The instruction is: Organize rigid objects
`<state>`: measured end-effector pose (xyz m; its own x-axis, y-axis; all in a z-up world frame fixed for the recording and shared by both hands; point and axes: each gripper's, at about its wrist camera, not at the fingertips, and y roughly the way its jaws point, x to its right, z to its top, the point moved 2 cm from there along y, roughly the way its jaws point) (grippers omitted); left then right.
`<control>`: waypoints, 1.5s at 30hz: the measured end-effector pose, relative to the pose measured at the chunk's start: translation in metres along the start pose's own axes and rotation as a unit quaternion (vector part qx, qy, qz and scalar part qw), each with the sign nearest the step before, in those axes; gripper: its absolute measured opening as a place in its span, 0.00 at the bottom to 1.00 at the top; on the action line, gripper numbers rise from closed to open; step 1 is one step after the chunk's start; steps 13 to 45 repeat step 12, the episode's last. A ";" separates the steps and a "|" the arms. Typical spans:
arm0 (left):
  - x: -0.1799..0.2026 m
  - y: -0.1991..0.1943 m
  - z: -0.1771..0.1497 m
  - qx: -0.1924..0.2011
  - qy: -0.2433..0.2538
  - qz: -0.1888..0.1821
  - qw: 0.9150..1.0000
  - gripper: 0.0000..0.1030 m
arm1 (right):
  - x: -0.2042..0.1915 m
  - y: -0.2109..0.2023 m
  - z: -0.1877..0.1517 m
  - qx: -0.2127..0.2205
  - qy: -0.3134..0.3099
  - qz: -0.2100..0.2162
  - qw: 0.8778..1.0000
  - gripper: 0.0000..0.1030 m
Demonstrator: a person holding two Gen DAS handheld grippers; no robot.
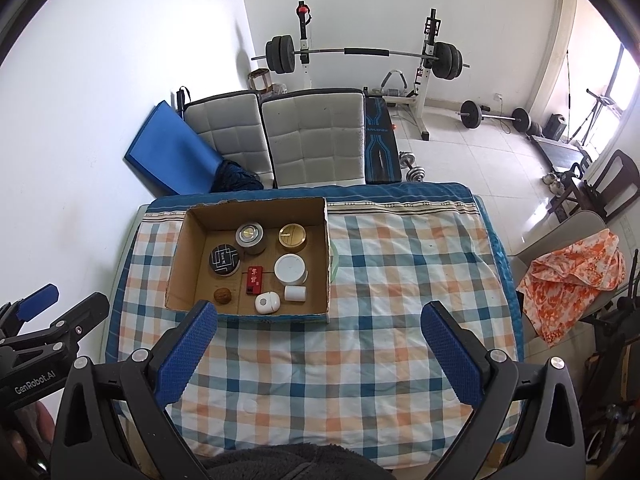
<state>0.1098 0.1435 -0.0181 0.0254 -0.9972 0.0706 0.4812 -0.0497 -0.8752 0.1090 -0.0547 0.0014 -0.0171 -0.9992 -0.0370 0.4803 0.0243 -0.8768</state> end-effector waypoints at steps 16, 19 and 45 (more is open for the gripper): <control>-0.001 -0.001 0.003 0.002 -0.001 0.000 1.000 1.00 | 0.001 -0.004 0.004 0.005 0.007 -0.004 1.000 1.00; -0.001 -0.001 0.003 0.002 -0.001 0.000 1.000 1.00 | 0.001 -0.004 0.004 0.005 0.007 -0.004 1.000 1.00; -0.001 -0.001 0.003 0.002 -0.001 0.000 1.000 1.00 | 0.001 -0.004 0.004 0.005 0.007 -0.004 1.000 1.00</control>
